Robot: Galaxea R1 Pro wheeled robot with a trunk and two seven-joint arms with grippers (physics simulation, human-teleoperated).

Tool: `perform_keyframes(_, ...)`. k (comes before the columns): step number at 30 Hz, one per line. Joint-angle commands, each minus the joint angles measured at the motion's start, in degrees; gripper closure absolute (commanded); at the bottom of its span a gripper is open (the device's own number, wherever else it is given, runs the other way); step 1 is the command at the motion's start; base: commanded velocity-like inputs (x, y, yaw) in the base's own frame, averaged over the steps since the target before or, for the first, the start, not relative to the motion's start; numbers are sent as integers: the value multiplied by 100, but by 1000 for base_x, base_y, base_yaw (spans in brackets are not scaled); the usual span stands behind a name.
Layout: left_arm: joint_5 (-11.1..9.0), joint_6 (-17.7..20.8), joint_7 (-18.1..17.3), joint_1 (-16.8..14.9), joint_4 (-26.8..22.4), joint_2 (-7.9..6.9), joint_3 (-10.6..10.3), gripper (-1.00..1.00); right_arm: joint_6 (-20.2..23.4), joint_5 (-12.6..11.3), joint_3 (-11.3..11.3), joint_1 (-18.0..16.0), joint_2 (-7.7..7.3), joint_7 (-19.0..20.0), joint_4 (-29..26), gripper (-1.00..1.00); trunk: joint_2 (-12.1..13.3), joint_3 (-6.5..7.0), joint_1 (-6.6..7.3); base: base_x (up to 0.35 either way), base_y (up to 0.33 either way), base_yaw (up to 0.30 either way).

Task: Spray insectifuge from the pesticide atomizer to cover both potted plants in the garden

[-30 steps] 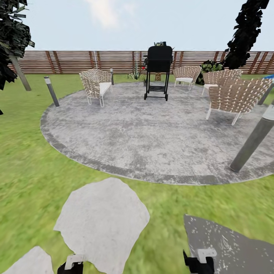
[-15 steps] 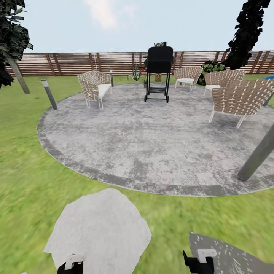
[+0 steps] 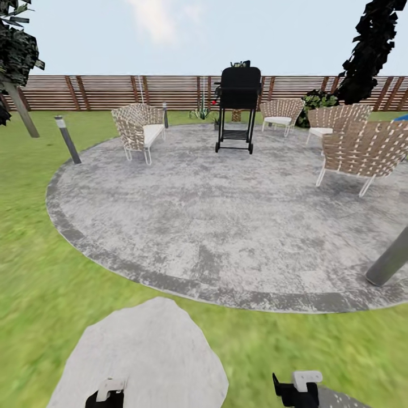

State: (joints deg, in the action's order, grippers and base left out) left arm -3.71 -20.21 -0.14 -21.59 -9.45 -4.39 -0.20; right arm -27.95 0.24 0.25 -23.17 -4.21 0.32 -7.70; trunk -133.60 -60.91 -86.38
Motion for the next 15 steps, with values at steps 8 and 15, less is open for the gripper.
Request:
perform_keyframes(8, -39, -18, -4, -3, 4, 0, -6, 100, -18, 2, 1, -3, -1, 3, 5, -100, -2, -5, -2, 336, 0, 0)
perform_keyframes(15, -38, -18, -4, -3, 4, 0, -6, 100, -18, 2, 1, -3, -1, 3, 5, -100, -2, -5, -2, 336, 0, 0)
